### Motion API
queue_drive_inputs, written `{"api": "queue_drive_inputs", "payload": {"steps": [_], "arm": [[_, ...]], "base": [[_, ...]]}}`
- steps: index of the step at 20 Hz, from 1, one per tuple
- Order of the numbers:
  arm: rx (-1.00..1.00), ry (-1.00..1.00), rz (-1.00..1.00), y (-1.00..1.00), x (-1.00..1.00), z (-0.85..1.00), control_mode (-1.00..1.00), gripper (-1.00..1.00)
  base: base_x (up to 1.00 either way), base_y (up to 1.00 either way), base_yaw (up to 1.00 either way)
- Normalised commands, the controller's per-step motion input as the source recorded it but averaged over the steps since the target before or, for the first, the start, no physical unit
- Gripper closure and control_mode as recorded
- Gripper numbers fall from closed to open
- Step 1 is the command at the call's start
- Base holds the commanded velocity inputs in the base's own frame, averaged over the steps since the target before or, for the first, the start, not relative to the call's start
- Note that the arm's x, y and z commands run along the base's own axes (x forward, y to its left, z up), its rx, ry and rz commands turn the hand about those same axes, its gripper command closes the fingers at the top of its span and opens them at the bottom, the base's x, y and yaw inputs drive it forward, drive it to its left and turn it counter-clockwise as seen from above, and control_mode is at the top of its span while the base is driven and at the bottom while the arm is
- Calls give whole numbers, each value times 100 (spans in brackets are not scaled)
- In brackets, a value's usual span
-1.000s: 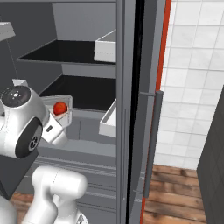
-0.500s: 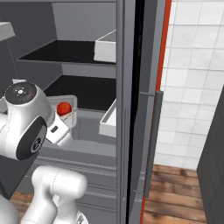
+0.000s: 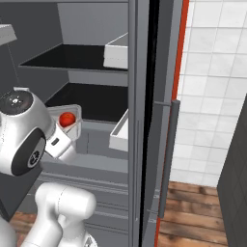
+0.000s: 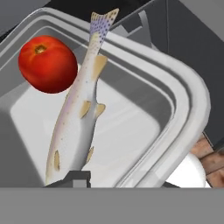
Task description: Place the tupperware containing the fish and tomato meal in the microwave. Close the microwave door and press the start button to reheat the meal.
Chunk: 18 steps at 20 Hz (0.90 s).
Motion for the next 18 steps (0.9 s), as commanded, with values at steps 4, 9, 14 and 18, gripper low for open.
{"api": "queue_drive_inputs", "payload": {"steps": [4,9,14,18], "arm": [[-1,6,0,17,4,0,-100,100],[0,6,0,2,9,0,-100,100],[0,2,0,0,2,0,100,100],[0,0,0,0,0,0,100,100]], "base": [[0,0,0],[0,0,0],[1,0,0],[0,0,0]]}}
